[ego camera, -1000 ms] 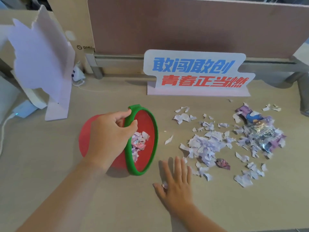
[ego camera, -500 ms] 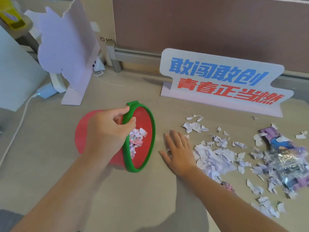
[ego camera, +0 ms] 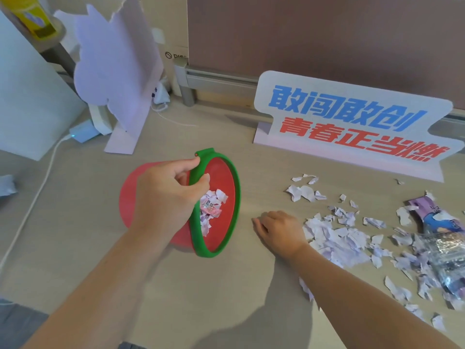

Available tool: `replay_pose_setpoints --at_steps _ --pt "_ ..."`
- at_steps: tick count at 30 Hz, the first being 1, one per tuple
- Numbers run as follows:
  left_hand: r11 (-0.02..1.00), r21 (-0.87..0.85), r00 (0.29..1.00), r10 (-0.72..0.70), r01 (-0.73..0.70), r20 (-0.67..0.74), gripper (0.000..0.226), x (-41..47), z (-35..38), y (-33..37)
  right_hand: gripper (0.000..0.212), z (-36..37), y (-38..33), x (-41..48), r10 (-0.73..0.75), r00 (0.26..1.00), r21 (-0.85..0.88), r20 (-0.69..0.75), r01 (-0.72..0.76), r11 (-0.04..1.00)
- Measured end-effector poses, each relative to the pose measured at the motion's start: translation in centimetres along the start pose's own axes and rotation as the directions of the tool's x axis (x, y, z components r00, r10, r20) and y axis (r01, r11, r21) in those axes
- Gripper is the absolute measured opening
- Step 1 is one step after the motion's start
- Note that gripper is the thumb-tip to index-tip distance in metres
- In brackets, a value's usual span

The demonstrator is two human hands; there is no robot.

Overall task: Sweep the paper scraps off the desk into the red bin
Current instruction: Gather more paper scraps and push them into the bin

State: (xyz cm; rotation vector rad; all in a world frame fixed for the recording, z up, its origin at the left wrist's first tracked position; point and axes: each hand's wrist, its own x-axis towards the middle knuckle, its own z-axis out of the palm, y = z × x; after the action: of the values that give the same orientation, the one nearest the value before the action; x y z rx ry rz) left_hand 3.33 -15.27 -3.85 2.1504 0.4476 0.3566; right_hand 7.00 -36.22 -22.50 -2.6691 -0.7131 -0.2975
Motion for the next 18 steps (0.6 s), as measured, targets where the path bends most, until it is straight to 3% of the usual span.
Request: replay_pose_setpoints --at_steps 3,5,7,8,10,13,18 --pt "1.0 -0.029 1.0 -0.003 0.004 0.021 0.033 -0.1 -0.3 0.1 0.042 -1.1 -1.2 1.4 0.181 0.96 0.02 0.215 -0.19 0.982" --pt "1.0 -0.024 0.999 -0.003 0.004 0.035 0.032 -0.2 -0.4 0.1 0.042 -1.6 -1.5 3.1 0.359 0.869 0.01 0.34 -0.385 0.923" --pt "1.0 -0.012 0.999 -0.004 0.004 0.048 0.033 -0.2 -0.4 0.2 0.043 -2.9 -1.9 4.9 0.511 0.742 0.16 0.433 -0.621 0.767" --pt "1.0 -0.016 0.999 -0.012 0.013 0.051 0.033 -0.2 -0.4 0.3 0.045 -3.9 -2.6 5.8 0.54 0.731 0.273 0.418 -0.667 0.693" --pt "0.999 -0.028 0.998 -0.023 0.024 0.053 0.034 -0.1 -0.2 0.5 0.051 -5.8 -5.2 7.2 0.536 0.785 0.429 0.311 -0.619 0.658" --pt "0.999 -0.028 0.997 -0.025 0.027 0.071 0.034 0.0 0.2 0.9 0.053 -7.5 -9.6 8.3 0.419 0.856 0.476 0.302 -0.516 0.712" --pt "0.998 -0.066 0.996 0.01 -0.004 0.089 0.033 0.4 0.9 1.4 0.031 -6.1 -12.2 8.4 0.252 0.91 0.563 0.328 -0.403 0.722"
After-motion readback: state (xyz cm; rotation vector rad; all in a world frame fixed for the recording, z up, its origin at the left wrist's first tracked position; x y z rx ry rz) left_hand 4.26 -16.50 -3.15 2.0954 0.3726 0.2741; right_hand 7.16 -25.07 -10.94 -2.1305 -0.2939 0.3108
